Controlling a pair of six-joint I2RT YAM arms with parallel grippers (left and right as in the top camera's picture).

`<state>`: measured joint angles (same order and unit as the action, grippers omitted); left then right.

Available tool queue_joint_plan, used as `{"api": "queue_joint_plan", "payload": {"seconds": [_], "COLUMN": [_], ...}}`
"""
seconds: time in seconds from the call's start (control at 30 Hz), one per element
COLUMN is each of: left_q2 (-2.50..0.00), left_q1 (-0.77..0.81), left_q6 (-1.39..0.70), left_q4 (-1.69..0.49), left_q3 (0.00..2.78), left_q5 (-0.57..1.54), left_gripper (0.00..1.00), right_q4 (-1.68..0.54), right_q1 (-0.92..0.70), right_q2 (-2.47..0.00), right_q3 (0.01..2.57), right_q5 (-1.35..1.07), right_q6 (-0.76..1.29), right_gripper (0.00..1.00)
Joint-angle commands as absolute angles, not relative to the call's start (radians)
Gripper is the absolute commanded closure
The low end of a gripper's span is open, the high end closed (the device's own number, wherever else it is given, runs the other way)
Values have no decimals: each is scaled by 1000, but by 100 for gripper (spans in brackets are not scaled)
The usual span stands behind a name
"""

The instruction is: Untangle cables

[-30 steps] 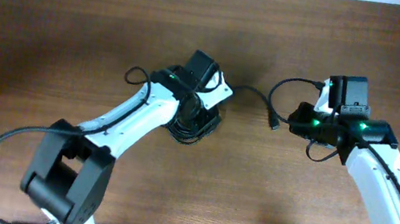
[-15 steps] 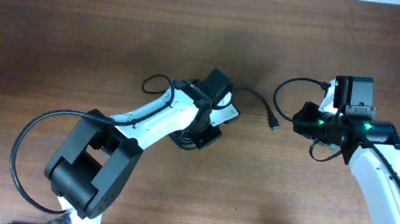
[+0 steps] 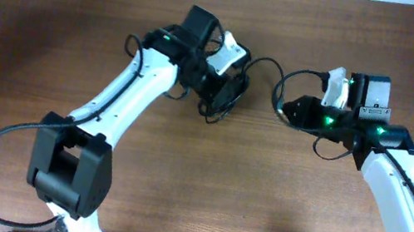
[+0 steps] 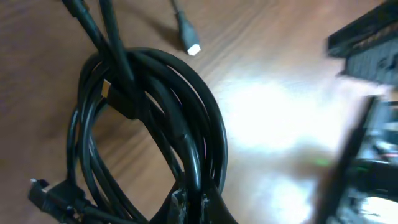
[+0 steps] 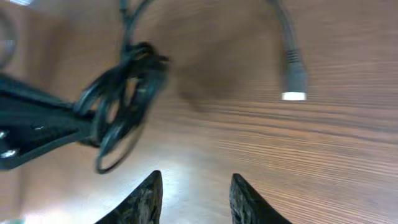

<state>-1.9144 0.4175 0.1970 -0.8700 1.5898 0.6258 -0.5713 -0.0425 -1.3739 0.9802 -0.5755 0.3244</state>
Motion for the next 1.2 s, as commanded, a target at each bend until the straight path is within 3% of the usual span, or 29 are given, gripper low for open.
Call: {"api": "queue_joint_plan", "payload": {"seconds": [0.0,0.33,0.57,0.93,1.17], "left_q2": [-1881,-1881,-1881,-1881,-1881], "left_q1": [376,366,366,365,365], "left_q6": [191,-25,-39,-91,-121], "left_q4": [-857,-749,-745,-742,-692], "left_q3": [1608,1608,1608,1608,1608], "left_q5": [905,1042,1169,1172,1334], "left_gripper": [100,100,100,100,100], "right_q4": [-560,-518,-448,-377,-376], "right_q1": [-39,-154,-210,-210,-210], "right_q2": [-1377,-1383,-1383,-1387,-1464], "right_q3": [995,993,993,992,992], "right_q5": [-780,-782,-592,-691,-673], "right_q6": [284,286,446,454,529], "right_gripper": [63,62,63,58,59]}}
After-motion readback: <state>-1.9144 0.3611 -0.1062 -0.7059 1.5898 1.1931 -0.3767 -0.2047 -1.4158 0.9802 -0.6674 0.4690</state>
